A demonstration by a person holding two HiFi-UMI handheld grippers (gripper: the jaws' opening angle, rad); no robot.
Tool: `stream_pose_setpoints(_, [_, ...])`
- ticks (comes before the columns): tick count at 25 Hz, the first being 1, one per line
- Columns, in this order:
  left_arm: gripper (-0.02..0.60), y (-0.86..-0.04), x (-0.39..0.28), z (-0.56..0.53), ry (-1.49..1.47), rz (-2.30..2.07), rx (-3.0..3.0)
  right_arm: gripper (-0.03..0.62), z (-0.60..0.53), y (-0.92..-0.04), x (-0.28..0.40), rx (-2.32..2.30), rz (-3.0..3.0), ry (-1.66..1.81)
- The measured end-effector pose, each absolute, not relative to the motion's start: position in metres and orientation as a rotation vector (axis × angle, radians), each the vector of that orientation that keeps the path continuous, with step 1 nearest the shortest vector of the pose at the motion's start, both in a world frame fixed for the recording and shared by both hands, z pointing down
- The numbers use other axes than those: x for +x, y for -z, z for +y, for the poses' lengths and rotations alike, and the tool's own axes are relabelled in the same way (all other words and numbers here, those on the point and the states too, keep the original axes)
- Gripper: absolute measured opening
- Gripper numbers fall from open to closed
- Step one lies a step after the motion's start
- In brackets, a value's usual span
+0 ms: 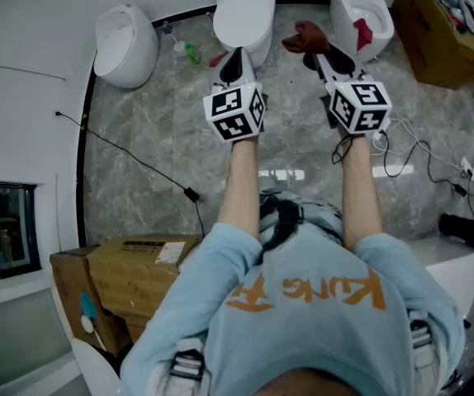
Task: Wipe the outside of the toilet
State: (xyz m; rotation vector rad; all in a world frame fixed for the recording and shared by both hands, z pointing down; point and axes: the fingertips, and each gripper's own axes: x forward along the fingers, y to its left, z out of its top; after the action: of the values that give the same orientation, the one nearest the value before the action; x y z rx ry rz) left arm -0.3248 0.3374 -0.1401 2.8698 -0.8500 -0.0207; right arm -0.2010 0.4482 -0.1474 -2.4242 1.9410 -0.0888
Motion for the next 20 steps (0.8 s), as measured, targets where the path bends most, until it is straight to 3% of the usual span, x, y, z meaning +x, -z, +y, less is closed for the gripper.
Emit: stream_pose_setpoints(20, [-0.006, 0.160, -0.296, 0.303, 0.121, -0.773, 2.872, 0.074, 0.431, 0.164, -0.151, -2.459, 1.825, 0.063])
